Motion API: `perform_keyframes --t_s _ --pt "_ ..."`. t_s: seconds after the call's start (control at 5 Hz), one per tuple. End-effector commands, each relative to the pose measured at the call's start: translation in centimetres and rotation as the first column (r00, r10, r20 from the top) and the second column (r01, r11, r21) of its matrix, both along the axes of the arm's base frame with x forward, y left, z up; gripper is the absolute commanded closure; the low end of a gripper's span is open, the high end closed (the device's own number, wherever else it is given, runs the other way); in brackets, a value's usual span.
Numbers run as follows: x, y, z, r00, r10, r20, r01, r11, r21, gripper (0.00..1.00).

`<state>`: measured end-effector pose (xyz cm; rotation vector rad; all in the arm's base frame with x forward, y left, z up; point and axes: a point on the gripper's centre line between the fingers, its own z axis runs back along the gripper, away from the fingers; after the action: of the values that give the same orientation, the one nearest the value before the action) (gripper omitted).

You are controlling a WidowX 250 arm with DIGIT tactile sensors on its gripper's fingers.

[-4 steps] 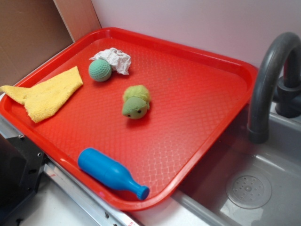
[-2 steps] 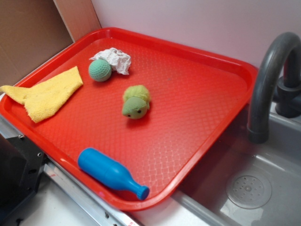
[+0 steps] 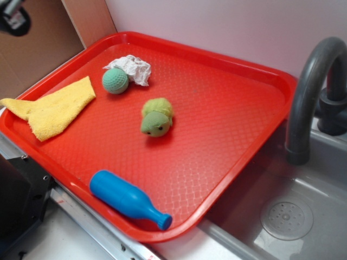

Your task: Grab the green ball.

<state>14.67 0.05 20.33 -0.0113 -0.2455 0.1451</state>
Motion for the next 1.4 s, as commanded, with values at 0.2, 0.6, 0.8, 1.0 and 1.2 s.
perform_keyframes --t_s 0.2,0.6,0.8,1.0,1.2 --pt "6.2 3.1 -5.5 0.996 -0.024 0.087 0.013 0.993 0.121 0.0" --pt "7.3 4.1 -10.6 1.0 0.015 -0.007 -0.015 0.999 0.034 0.0" --pt "7.7 4.5 -12.2 0.999 0.017 -0.039 -0.016 1.0 0.016 0.0" --pt "8.3 4.8 -13.4 0.998 0.024 -0.06 -0.024 1.0 -0.002 0.0" --pt "9.2 5.3 -14.8 0.995 0.038 -0.095 -0.037 0.999 0.012 0.0"
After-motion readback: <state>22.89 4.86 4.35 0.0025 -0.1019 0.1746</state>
